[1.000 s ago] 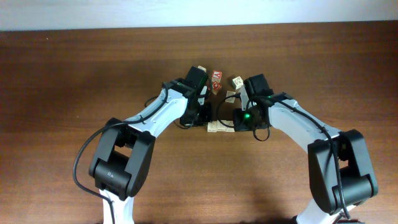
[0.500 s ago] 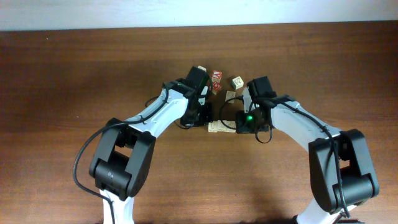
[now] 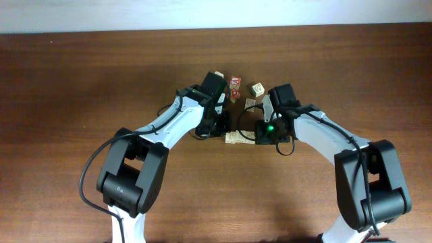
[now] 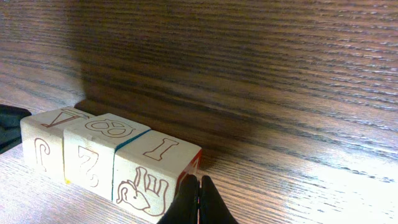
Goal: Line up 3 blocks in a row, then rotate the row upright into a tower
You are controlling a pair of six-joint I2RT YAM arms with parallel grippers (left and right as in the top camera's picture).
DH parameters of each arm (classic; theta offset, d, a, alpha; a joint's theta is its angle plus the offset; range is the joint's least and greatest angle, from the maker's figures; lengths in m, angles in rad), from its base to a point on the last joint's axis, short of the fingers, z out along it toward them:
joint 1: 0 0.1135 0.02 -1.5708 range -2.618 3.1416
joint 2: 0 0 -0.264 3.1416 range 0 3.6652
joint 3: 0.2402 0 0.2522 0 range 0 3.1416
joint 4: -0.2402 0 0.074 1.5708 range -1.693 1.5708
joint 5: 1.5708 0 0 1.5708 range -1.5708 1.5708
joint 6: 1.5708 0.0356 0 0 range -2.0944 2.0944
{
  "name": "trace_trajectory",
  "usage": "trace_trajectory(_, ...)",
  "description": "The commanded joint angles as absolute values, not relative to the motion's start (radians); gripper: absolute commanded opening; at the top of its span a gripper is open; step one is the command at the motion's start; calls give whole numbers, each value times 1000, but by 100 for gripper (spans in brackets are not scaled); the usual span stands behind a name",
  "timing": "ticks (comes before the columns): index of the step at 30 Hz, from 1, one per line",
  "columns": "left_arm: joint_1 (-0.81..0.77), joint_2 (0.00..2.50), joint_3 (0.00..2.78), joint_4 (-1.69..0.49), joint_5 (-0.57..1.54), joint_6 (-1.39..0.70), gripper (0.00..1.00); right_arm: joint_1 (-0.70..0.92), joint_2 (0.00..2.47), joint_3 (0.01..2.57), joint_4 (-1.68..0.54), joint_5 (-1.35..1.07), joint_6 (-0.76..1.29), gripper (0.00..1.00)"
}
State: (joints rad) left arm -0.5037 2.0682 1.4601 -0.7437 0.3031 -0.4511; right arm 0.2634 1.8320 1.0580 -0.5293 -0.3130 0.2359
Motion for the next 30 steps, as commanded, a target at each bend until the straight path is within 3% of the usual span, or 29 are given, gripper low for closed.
trace_trajectory(1, -508, 2030, 1462, -741, 319, -459, 0, 268, 1839, 1053, -522, -345, 242, 4)
trace_trajectory(30, -508, 2030, 1462, -741, 315, -471, 0, 269, 1780, 1134, -572, -416, 255, 4)
